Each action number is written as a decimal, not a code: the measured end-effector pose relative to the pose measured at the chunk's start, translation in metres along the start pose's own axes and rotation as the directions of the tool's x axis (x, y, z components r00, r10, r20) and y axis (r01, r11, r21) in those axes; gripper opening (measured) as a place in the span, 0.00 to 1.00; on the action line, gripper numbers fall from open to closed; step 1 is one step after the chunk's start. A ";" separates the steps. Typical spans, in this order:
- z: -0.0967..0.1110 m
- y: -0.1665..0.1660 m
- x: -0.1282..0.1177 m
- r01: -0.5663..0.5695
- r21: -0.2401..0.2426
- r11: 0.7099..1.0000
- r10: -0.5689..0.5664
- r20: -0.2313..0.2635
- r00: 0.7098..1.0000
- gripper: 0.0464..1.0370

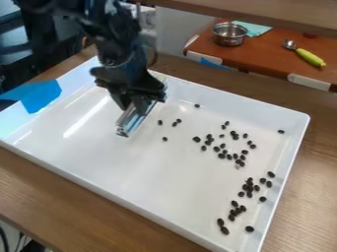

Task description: Sweep into pile

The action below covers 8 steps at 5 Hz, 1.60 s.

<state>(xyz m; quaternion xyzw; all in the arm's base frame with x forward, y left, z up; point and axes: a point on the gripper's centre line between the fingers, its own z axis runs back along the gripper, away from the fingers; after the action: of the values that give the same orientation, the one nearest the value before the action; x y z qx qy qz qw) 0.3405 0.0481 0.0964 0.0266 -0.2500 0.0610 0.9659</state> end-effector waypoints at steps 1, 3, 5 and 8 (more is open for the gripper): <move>-0.014 0.001 -0.006 -0.001 0.043 0.999 0.002 -0.027 1.000 0.29; -0.028 -0.013 -0.002 0.026 0.102 0.994 -0.020 -0.053 0.998 0.29; -0.030 -0.042 0.001 0.039 0.096 0.995 -0.032 -0.082 0.996 0.29; -0.022 -0.100 -0.010 0.039 0.029 0.999 -0.035 -0.156 0.987 0.29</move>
<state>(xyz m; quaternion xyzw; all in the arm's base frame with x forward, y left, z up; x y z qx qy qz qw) 0.3553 -0.0508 0.0700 0.0417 -0.1724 0.0489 0.9829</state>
